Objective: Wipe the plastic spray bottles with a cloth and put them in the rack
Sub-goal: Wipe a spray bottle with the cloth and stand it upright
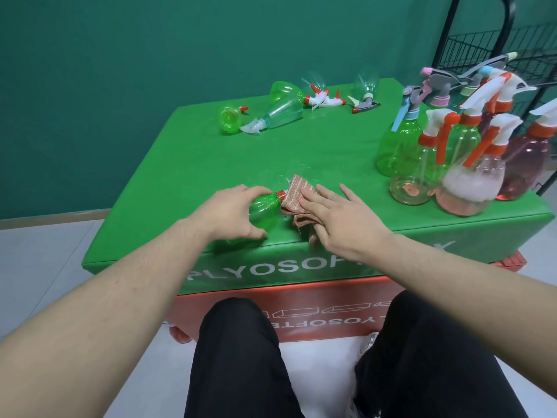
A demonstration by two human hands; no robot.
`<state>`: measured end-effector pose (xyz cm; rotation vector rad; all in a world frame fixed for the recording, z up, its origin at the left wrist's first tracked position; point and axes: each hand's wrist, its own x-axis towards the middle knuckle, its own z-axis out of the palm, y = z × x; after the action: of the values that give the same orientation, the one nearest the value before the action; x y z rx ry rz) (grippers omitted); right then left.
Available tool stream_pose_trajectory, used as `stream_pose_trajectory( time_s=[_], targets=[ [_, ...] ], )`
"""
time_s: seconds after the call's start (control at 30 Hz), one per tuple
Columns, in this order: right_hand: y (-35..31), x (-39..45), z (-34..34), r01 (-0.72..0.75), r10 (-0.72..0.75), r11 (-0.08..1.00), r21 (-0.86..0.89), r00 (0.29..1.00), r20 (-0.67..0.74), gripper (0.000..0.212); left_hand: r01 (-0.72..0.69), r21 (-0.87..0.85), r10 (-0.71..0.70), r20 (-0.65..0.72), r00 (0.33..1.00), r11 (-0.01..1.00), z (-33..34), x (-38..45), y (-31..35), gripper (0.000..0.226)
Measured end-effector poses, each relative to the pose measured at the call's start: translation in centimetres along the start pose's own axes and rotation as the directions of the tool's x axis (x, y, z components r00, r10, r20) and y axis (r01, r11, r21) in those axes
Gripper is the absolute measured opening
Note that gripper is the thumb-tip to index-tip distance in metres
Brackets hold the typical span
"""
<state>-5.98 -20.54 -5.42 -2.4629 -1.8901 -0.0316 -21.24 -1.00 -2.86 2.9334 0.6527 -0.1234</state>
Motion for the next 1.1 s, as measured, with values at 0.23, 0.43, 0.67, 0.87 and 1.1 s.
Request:
stream_pose_trajectory(
  time_s=[0.23, 0.43, 0.67, 0.87, 1.1],
  targets=[
    [-1.5, 0.0, 1.6, 0.031, -0.031, 0.999, -0.012, 0.999, -0.020, 0.062, 0.024, 0.015, -0.024, -0.031, 0.999, 1.000, 0.2, 0.5, 0.4, 0.095],
    [-1.9, 0.3, 1.6, 0.096, -0.099, 0.994, -0.058, 0.994, -0.044, 0.058, 0.063, -0.022, -0.064, -0.080, 0.995, 0.998, 0.5, 0.6, 0.8, 0.094],
    [-2.3, 3.0, -0.5, 0.108, -0.113, 0.986, -0.130, 0.993, -0.028, 0.051, 0.057, -0.011, -0.058, -0.159, 0.986, 0.998, 1.4, 0.1, 0.5, 0.091],
    [-2.7, 4.2, -0.3, 0.121, -0.127, 0.983, -0.135, 0.991, -0.040, 0.043, 0.078, -0.033, -0.083, -0.201, 0.976, 0.996, 1.7, 0.1, 0.5, 0.090],
    [-3.2, 3.9, 0.4, 0.187, -0.200, 0.968, -0.167, 0.978, -0.060, 0.040, 0.096, -0.042, -0.102, -0.188, 0.977, 0.994, 1.4, 0.3, 0.8, 0.089]
  ],
)
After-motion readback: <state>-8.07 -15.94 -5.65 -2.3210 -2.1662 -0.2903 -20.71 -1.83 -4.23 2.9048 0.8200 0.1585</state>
